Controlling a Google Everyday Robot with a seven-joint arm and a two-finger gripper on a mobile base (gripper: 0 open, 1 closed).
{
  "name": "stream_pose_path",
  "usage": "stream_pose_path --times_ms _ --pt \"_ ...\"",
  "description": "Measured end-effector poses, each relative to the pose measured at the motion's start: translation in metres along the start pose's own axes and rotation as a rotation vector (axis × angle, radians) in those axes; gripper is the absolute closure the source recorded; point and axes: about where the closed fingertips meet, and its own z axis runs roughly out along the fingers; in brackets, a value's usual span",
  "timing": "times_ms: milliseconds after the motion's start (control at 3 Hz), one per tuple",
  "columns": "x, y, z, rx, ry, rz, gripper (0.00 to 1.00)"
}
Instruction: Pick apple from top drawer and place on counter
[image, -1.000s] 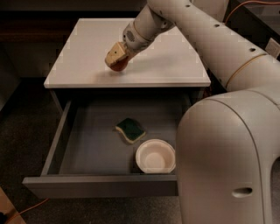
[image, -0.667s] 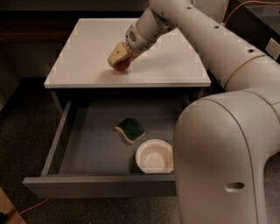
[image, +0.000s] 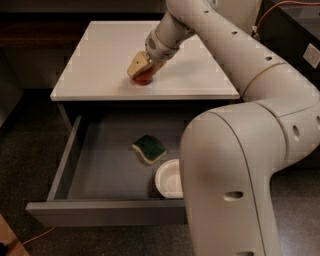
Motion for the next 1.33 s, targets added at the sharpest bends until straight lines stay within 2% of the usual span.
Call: stream_pose_path --times_ms 667,1000,1333 --pt "0.0021 -0.007 0.0027 0.02 0.029 0.001 0.05" --pt "0.0018 -0.0078 0.0003 0.026 0.029 -0.001 0.0" --pt "0.0012 -0.0078 -0.0011 0.029 0.027 -0.003 0.0"
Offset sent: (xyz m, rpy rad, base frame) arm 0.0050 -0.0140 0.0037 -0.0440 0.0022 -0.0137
